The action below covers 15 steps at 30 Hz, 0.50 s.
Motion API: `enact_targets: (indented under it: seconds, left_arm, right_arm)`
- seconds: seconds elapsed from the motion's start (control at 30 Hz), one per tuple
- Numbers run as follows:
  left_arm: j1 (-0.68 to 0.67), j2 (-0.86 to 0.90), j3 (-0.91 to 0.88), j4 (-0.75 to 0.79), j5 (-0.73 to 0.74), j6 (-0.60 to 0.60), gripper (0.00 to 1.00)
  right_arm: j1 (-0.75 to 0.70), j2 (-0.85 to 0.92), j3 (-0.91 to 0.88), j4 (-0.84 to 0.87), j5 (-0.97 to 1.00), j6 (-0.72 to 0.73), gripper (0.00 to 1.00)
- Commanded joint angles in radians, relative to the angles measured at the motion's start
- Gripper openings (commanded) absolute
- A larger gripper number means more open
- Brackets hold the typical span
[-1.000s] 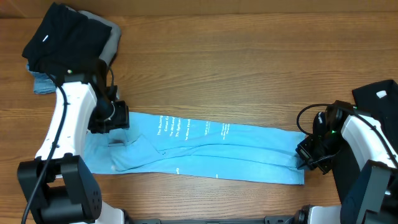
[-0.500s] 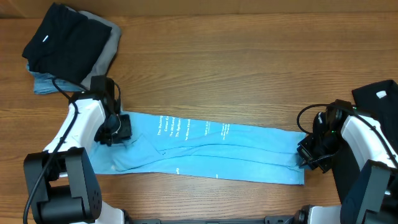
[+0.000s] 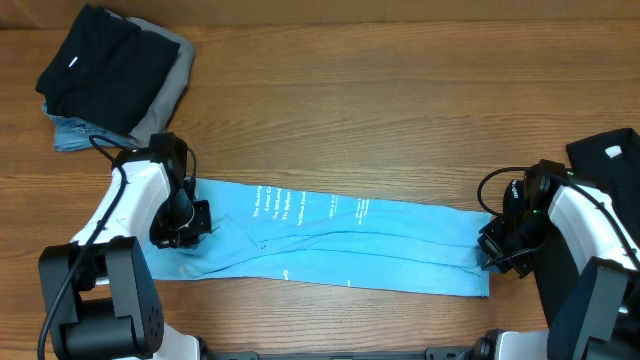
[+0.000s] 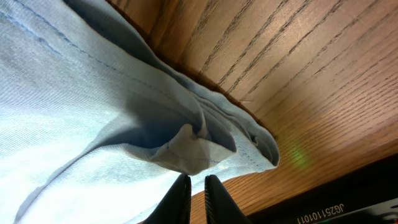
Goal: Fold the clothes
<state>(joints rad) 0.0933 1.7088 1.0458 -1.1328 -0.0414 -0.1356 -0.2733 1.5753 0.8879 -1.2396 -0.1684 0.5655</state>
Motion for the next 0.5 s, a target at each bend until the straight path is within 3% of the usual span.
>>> enact_targets:
  seconds: [0.0,0.17,0.23,0.37,0.4,0.47]
  left_arm:
    - [0.005,-0.015,-0.005,-0.033,-0.101,-0.095,0.04]
    - [0.005,-0.015,-0.005,-0.068,-0.262,-0.257,0.04]
    - [0.005,-0.015,-0.005,-0.063,-0.269,-0.270,0.36]
    - [0.005,-0.015,-0.005,-0.036,-0.266,-0.272,0.57]
    - [0.005,-0.015,-0.005,-0.021,-0.266,-0.272,0.77]
    - [0.005,-0.015,-0.005,0.024,-0.251,-0.268,0.84]
  right_arm:
    - [-0.003,-0.022,-0.005,0.003,0.011,0.004,0.12]
    - [-0.003,-0.022,-0.005,0.000,0.011,0.003,0.12]
    - [-0.003,-0.022,-0.005,0.000,0.011,0.003,0.12]
    - [-0.003,-0.022,-0.005,0.000,0.011,0.004,0.12]
    - [-0.003,-0.022,-0.005,0.001,0.011,0.004,0.12]
    - [-0.003,-0.022,-0.005,0.001,0.011,0.004,0.12]
